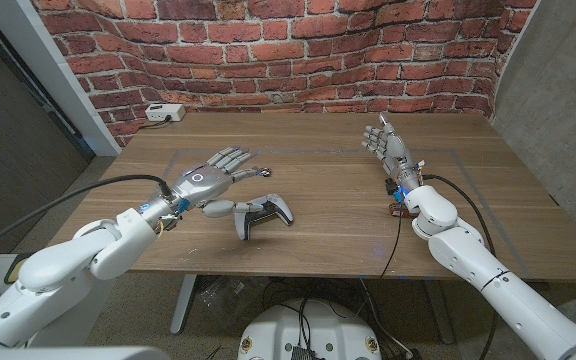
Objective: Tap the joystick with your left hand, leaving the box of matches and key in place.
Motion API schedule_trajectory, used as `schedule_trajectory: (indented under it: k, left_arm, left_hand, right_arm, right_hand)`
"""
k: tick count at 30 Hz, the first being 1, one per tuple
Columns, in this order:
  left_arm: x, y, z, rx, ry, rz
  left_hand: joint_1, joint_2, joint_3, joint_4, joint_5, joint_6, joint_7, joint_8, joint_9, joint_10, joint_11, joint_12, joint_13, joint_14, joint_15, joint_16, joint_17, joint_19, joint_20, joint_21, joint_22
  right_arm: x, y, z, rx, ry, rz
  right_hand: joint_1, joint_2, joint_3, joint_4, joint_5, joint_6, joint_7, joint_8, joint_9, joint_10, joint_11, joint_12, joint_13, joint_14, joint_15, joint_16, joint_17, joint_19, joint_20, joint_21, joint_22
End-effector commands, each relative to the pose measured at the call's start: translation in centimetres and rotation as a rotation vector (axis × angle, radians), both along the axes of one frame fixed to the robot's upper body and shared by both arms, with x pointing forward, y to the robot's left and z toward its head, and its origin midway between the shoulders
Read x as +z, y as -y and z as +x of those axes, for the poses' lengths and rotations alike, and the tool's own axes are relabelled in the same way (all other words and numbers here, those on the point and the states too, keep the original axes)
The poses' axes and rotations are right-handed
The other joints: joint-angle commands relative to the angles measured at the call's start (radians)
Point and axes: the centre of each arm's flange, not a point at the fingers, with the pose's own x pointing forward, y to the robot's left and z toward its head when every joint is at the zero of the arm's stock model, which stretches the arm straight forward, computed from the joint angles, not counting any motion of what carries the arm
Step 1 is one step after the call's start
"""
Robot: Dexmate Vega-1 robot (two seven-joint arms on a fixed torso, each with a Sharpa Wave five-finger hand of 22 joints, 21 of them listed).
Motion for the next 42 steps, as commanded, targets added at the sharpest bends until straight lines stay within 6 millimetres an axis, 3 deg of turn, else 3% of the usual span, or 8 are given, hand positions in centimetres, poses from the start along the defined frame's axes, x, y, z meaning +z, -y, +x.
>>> schedule_trajectory:
  k: [1, 9, 14, 20, 42]
  left_arm:
    - [0.0, 1.5, 0.4, 0.058, -0.022, 0.09]
    - [0.2, 1.9, 0.5, 0.09, -0.026, 0.133]
    - [0.2, 2.1, 0.4, 0.094, -0.029, 0.146]
    - [0.1, 2.1, 0.5, 0.098, -0.04, 0.141]
    - [-1.0, 1.8, 1.4, 0.102, -0.057, 0.139]
  left_hand:
    - [0.001, -0.004, -0.006, 0.006, -0.003, 0.014, -0.006, 0.01, 0.003, -0.02, -0.003, 0.006, 0.001, -0.154, 0.005, 0.005, 0.004, -0.139, 0.009, 0.003, 0.003]
    - [-0.002, -0.002, -0.01, 0.008, -0.004, 0.039, -0.002, 0.019, 0.003, -0.015, -0.004, 0.013, 0.001, -0.15, -0.001, 0.011, 0.004, -0.14, 0.009, 0.008, 0.004]
    - [-0.004, 0.0, -0.016, 0.011, -0.006, 0.097, 0.025, 0.037, 0.003, -0.007, -0.008, 0.021, 0.001, -0.145, -0.003, 0.017, 0.003, -0.139, 0.01, 0.016, 0.004]
    - [-0.003, 0.002, -0.019, 0.011, -0.006, 0.137, 0.036, 0.048, 0.002, 0.001, -0.015, 0.026, 0.0, -0.14, -0.005, 0.019, 0.002, -0.134, 0.008, 0.022, 0.004]
    - [0.004, 0.006, -0.022, 0.01, -0.004, 0.163, 0.025, 0.049, 0.002, 0.026, -0.015, 0.037, 0.0, -0.115, -0.012, 0.027, 0.001, -0.124, 0.01, 0.028, 0.003]
  right_arm:
    - [-0.3, 0.3, 0.3, 0.005, -0.014, 0.003]
    - [-0.6, 0.4, 0.3, 0.006, -0.02, 0.001]
    - [-0.9, 0.5, 0.4, 0.008, -0.029, 0.009]
    - [-1.1, 0.4, 0.4, 0.009, -0.035, 0.008]
    - [-1.2, 0.1, 0.3, 0.004, -0.041, 0.015]
  right_hand:
    - [0.003, 0.011, 0.001, -0.004, 0.003, 0.013, -0.001, 0.004, 0.005, 0.009, 0.001, -0.004, 0.002, 0.003, 0.0, 0.001, 0.006, -0.003, 0.003, 0.0, 0.003]
    - [0.002, 0.013, 0.001, -0.004, 0.003, 0.014, -0.001, 0.004, 0.005, 0.01, 0.002, -0.004, 0.003, 0.003, 0.0, 0.001, 0.006, -0.003, 0.004, 0.0, 0.003]
    - [0.001, 0.014, 0.001, -0.004, 0.003, 0.014, -0.001, 0.004, 0.005, 0.01, 0.0, -0.004, 0.003, 0.003, 0.0, 0.001, 0.006, -0.003, 0.003, 0.0, 0.003]
    - [0.001, 0.015, 0.0, -0.004, 0.003, 0.016, 0.0, 0.004, 0.005, 0.01, 0.002, -0.004, 0.003, 0.004, 0.0, 0.001, 0.006, -0.004, 0.004, 0.0, 0.003]
    - [0.001, 0.018, 0.0, -0.005, 0.003, 0.02, -0.001, 0.004, 0.005, 0.016, 0.001, -0.003, 0.003, 0.005, -0.001, 0.001, 0.006, -0.005, 0.006, 0.0, 0.003]
